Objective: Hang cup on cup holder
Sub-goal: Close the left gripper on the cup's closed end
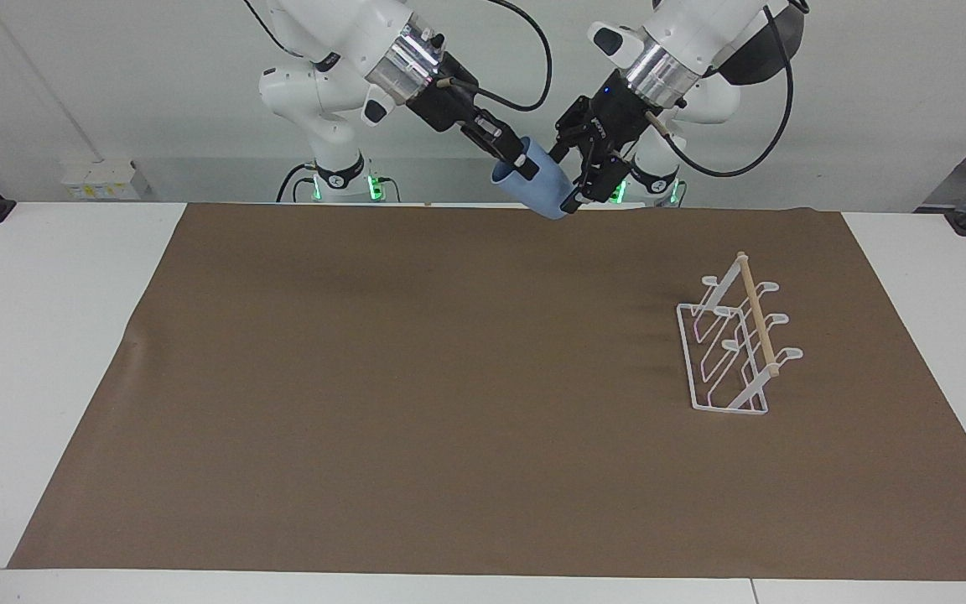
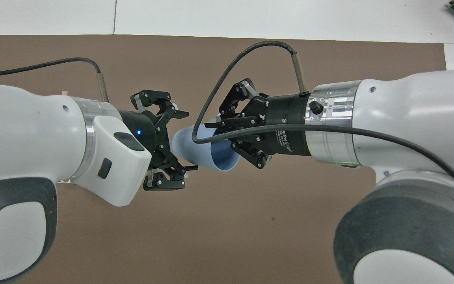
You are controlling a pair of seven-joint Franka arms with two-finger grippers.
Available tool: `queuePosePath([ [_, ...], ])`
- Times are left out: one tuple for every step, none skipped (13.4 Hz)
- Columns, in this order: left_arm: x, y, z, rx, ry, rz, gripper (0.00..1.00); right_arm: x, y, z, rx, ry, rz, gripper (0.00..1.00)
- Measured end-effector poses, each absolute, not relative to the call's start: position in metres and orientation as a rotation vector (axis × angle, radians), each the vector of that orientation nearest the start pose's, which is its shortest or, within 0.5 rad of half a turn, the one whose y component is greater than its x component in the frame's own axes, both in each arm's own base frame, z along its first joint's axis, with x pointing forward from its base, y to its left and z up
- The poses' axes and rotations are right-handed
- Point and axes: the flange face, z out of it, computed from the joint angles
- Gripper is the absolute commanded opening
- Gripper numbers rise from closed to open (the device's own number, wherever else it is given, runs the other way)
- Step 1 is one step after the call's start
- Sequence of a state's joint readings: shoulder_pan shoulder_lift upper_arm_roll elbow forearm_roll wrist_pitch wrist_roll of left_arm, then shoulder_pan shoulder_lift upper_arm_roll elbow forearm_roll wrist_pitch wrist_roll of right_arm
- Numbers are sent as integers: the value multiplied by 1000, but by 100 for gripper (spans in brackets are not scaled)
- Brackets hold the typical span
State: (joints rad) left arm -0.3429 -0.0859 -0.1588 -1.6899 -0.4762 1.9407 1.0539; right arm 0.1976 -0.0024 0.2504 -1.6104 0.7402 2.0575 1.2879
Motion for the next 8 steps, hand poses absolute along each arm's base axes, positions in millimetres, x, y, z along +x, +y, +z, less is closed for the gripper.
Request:
queuePosePath([
  [475, -302, 655, -2538, 2262, -771, 100, 521, 290, 673, -2017, 1163, 336, 0],
  [475, -304, 651, -2538, 2258, -776, 100, 521, 290, 673, -2016, 1163, 334, 0],
  [474, -307, 647, -2534, 2258, -782, 100, 521, 290, 673, -2016, 1163, 334, 0],
  [473, -311, 646, -2529, 2261, -788, 100, 521, 290, 673, -2016, 1163, 335, 0],
  [473, -313, 645, -2525, 2264, -792, 100, 520, 291, 673, -2017, 1162, 335, 0],
  [472, -315, 644, -2522, 2267, -795, 58, 520, 291, 673, -2017, 1162, 335, 0],
  [471, -317, 645, -2517, 2271, -798, 21, 520, 291, 673, -2017, 1161, 335, 0],
  [469, -318, 645, -2514, 2277, -796, 2, 521, 290, 673, -2015, 1163, 332, 0],
])
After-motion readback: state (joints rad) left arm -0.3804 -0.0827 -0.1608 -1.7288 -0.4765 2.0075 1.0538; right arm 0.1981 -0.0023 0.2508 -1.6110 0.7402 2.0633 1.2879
